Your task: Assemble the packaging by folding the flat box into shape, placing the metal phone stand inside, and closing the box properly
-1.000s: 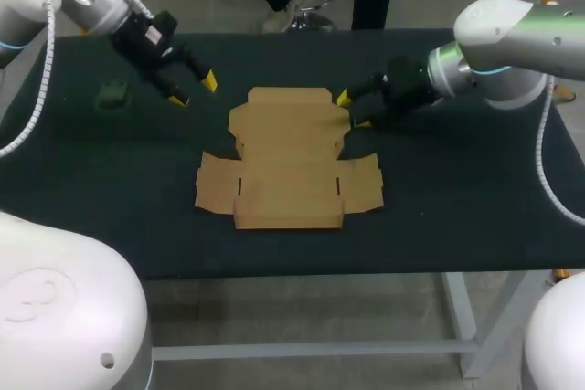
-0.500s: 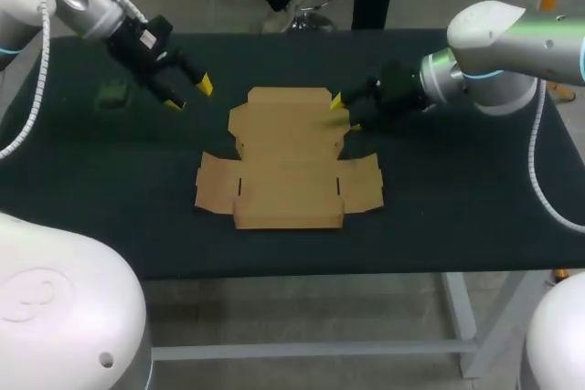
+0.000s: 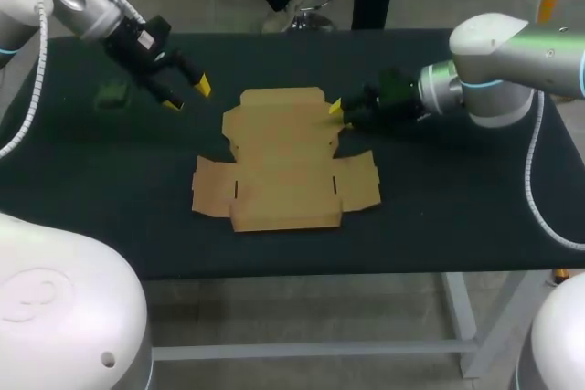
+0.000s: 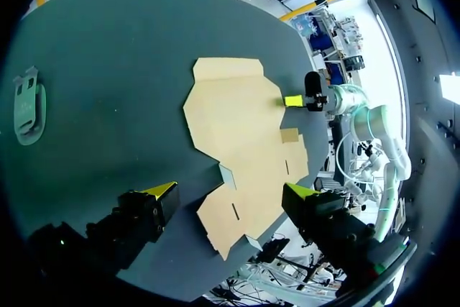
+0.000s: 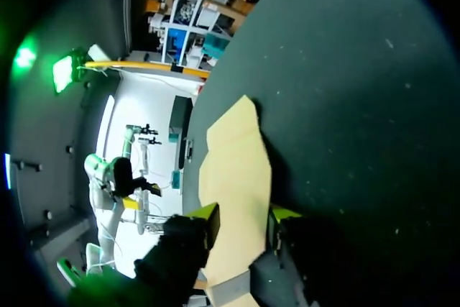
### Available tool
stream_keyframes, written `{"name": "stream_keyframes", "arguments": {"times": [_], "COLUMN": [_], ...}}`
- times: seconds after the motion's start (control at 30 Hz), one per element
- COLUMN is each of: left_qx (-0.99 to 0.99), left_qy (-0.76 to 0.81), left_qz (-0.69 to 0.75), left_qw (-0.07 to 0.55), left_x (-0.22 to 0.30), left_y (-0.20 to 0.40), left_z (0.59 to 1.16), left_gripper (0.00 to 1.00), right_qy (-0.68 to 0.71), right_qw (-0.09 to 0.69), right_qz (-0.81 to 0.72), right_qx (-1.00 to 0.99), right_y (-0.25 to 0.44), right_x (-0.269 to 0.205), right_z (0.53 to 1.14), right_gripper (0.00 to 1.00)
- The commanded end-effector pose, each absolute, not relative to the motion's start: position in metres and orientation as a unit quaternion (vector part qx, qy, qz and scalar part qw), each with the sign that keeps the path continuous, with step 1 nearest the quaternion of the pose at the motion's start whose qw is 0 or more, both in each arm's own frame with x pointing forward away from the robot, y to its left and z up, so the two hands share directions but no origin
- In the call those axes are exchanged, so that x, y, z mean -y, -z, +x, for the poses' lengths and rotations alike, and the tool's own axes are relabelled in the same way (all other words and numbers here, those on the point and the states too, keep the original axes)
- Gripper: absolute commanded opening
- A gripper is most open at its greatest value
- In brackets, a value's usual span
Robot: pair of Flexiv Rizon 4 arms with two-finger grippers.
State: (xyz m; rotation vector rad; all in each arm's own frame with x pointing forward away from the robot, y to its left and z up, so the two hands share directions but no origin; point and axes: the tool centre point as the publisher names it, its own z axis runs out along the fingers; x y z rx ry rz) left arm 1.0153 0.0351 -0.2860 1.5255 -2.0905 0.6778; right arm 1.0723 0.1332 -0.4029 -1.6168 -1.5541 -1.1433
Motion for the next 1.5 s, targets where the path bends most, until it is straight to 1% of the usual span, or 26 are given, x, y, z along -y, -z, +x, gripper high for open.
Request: {"name": "stream_keyframes", "arguments": {"times": [0.03, 0.27, 0.3, 0.33, 0.43, 0.63, 0.8, 0.87, 0.97, 1.07, 1.5], "left_qx": [0.761, 0.765, 0.765, 0.766, 0.767, 0.772, 0.784, 0.79, 0.795, 0.795, 0.798], "left_qy": [-0.244, -0.24, -0.239, -0.239, -0.238, -0.243, -0.265, -0.275, -0.297, -0.322, -0.325], "left_qz": [0.555, 0.551, 0.551, 0.551, 0.549, 0.539, 0.515, 0.504, 0.5, 0.491, 0.483], "left_qw": [0.23, 0.231, 0.231, 0.231, 0.231, 0.233, 0.222, 0.214, 0.174, 0.155, 0.157], "left_x": [-0.035, -0.033, -0.032, -0.032, -0.031, -0.029, -0.025, -0.023, -0.019, -0.017, -0.017], "left_y": [0.284, 0.284, 0.284, 0.284, 0.284, 0.282, 0.283, 0.283, 0.284, 0.283, 0.283], "left_z": [1.013, 1.01, 1.009, 1.009, 1.008, 1.006, 1.003, 1.003, 1.001, 0.999, 0.998], "left_gripper": [1.0, 1.0, 1.0, 1.0, 1.0, 1.0, 1.0, 1.0, 1.0, 1.0, 1.0], "right_qy": [0.449, 0.468, 0.47, 0.471, 0.477, 0.489, 0.502, 0.509, 0.519, 0.53, 0.536], "right_qw": [0.314, 0.315, 0.314, 0.314, 0.313, 0.302, 0.297, 0.294, 0.289, 0.277, 0.274], "right_qz": [-0.602, -0.591, -0.59, -0.588, -0.579, -0.563, -0.552, -0.548, -0.542, -0.534, -0.53], "right_qx": [0.581, 0.577, 0.577, 0.578, 0.582, 0.594, 0.596, 0.595, 0.595, 0.598, 0.597], "right_y": [0.408, 0.406, 0.405, 0.404, 0.399, 0.385, 0.374, 0.371, 0.364, 0.357, 0.352], "right_x": [-0.133, -0.134, -0.134, -0.134, -0.136, -0.136, -0.132, -0.13, -0.127, -0.125, -0.123], "right_z": [1.073, 1.074, 1.074, 1.075, 1.076, 1.074, 1.072, 1.071, 1.067, 1.063, 1.061], "right_gripper": [0.39, 0.25, 0.2, 0.18, 0.0, 0.0, 0.0, 0.0, 0.0, 0.0, 0.0]}}
